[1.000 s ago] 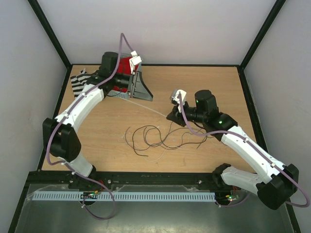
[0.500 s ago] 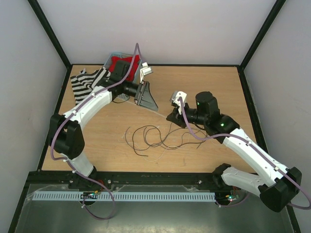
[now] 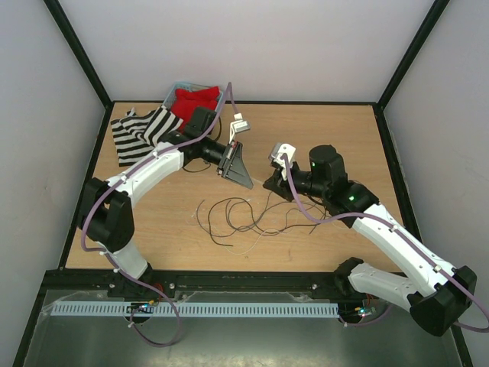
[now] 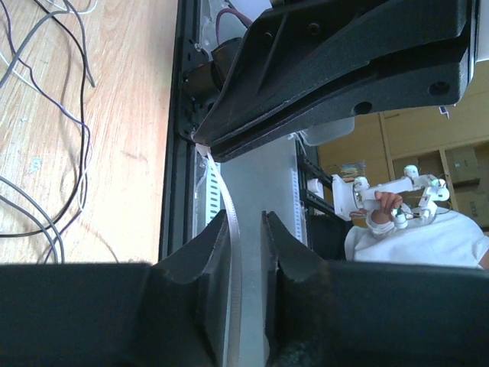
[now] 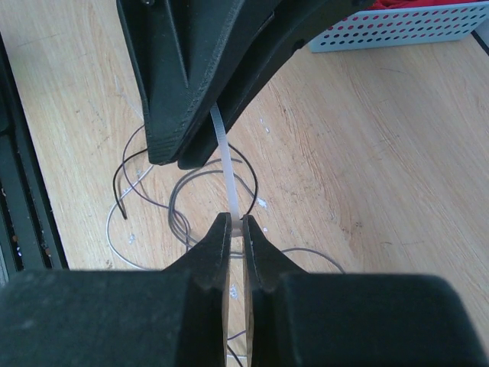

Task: Zip-tie the wires
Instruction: Pick up the ribbon at the center of the board.

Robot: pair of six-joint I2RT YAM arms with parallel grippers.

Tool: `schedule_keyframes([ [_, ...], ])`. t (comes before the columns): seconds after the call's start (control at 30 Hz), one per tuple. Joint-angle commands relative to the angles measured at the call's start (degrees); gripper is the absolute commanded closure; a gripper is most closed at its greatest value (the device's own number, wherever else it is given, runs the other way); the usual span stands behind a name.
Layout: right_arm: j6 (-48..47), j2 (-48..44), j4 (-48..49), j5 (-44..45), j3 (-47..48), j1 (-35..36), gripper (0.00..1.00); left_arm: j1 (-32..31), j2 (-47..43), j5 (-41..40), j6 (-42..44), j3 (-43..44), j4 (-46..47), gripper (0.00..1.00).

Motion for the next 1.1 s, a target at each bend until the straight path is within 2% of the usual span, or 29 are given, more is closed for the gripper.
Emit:
schedule_keyframes([
  [0.0, -0.9, -0.23, -0.13, 0.88, 0.45, 0.23, 1.0, -0.04, -1.34, 0.78, 1.49, -0.52, 0.17, 0.83],
  [0.13, -1.07, -0.63, -0.14, 1.99, 0.25, 0.2, 1.0, -0.04, -1.15, -0.07, 1.6, -0.6, 0.05, 0.99],
  [0.23, -0.68, -1.0, -0.07, 3.14, 0.35, 0.19, 0.99, 0.0, -1.85, -2.39, 1.96, -0.61, -0.12, 1.0],
  [0.27, -0.13, -1.12, 0.1, 3.63, 0.36, 0.2, 0.95, 0.16, -2.43, -3.83, 2.26, -0.79, -0.15, 1.0],
  [0.33, 1.66, -1.67, 0.98, 5.08, 0.25, 0.16, 0.76, 0.46, -3.88, -7.73, 2.73, -1.22, -0.09, 1.0],
  [0.4, 4.6, -2.45, 2.69, 7.26, -0.19, 0.21, 0.45, 0.85, -5.5, -11.9, 3.08, -1.6, -0.16, 1.0],
  [0.47, 8.51, -2.96, 4.43, 10.2, -0.39, 0.17, 0.27, 1.05, -7.15, -16.91, 2.82, -2.03, 0.14, 1.0],
  [0.53, 12.76, -3.22, 5.86, 11.27, -0.13, 0.17, 0.17, 1.05, -9.03, -20.88, 1.98, -3.0, 1.42, 1.0],
  [0.7, 28.71, -4.73, 12.02, 12.38, -0.46, 0.19, 0.05, 1.14, -13.86, -26.29, -0.59, -5.79, 5.47, 1.0],
  [0.83, 49.59, -8.41, 23.26, 13.32, -7.36, 0.22, 0.03, 1.05, -17.72, -28.83, -3.43, -9.27, 10.92, 1.0],
  [0.93, 67.67, -11.22, 35.67, 15.09, -15.81, 0.16, 0.03, 0.79, -20.15, -30.01, -6.34, -11.44, 14.79, 1.0],
  [1.0, 73.24, -11.5, 41.98, 16.3, -18.9, 0.22, 0.03, 0.34, -21.57, -30.81, -7.69, -12.68, 16.98, 1.0],
  [1.07, 74.26, -10.52, 42.18, 16.62, -18.4, 0.25, 0.03, -0.17, -22.67, -31.47, -8.61, -13.58, 18.34, 1.0],
])
